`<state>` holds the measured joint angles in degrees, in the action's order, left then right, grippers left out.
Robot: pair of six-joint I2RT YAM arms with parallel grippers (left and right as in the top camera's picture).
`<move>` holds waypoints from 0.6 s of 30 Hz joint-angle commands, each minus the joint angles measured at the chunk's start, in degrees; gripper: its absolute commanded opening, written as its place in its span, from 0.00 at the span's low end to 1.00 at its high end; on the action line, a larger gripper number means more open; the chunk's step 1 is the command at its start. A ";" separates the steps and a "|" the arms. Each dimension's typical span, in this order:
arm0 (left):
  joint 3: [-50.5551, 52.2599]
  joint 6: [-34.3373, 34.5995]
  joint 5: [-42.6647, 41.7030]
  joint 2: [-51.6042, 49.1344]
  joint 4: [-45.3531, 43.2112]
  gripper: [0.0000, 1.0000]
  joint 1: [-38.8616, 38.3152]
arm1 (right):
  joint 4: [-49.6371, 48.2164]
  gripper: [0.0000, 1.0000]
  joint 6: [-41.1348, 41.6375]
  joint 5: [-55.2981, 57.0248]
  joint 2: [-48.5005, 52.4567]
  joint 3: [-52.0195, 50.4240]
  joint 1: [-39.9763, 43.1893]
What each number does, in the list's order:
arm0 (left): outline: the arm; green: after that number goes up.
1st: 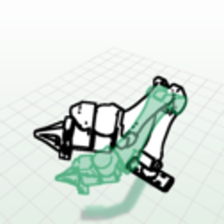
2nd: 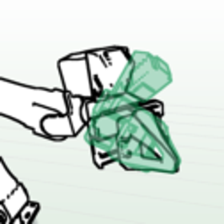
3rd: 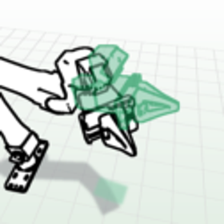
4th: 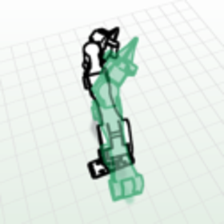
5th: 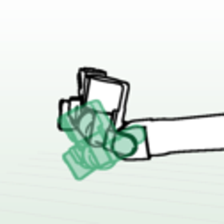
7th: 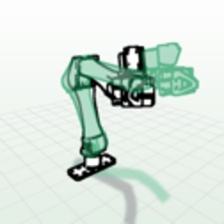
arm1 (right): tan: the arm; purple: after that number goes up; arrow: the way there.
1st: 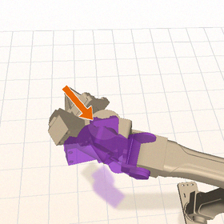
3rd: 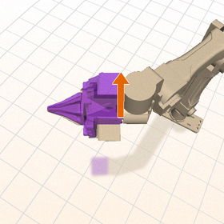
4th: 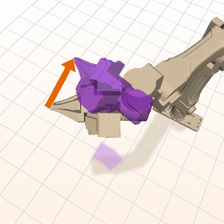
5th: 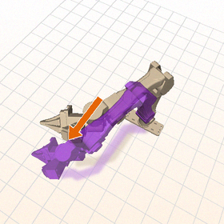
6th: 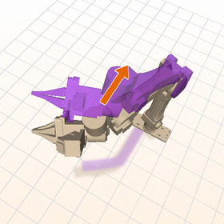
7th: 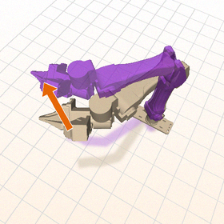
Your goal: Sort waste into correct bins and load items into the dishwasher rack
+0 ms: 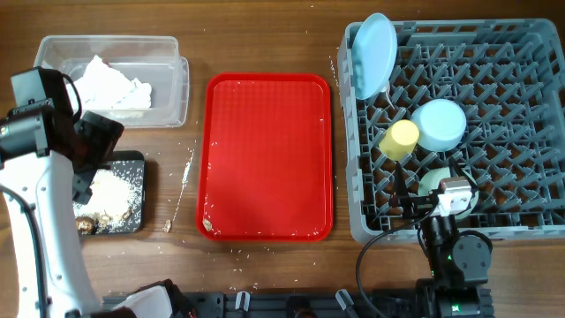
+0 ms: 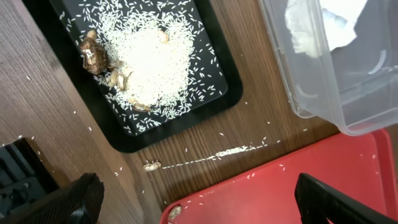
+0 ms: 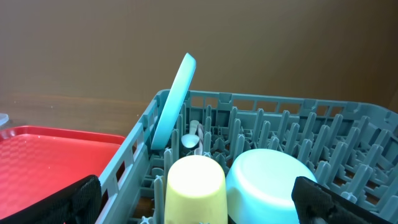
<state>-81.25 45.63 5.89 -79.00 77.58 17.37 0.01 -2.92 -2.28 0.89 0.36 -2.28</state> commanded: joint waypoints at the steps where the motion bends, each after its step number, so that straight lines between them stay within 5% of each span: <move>1: 2.67 -7.61 -0.13 7.34 -0.50 1.00 -3.72 | -0.24 1.00 -0.72 1.01 -0.46 -0.07 0.28; 9: 28.87 -22.36 -6.21 36.83 -24.39 1.00 -12.44 | -0.24 1.00 -0.72 1.01 -0.46 -0.07 0.28; 18: 36.20 -32.15 -10.86 47.23 -26.03 1.00 -15.02 | -0.24 1.00 -0.72 1.01 -0.46 -0.07 0.28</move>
<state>-45.87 19.49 -2.37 -31.86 51.94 2.96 0.01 -2.92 -2.26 0.89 0.36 -2.28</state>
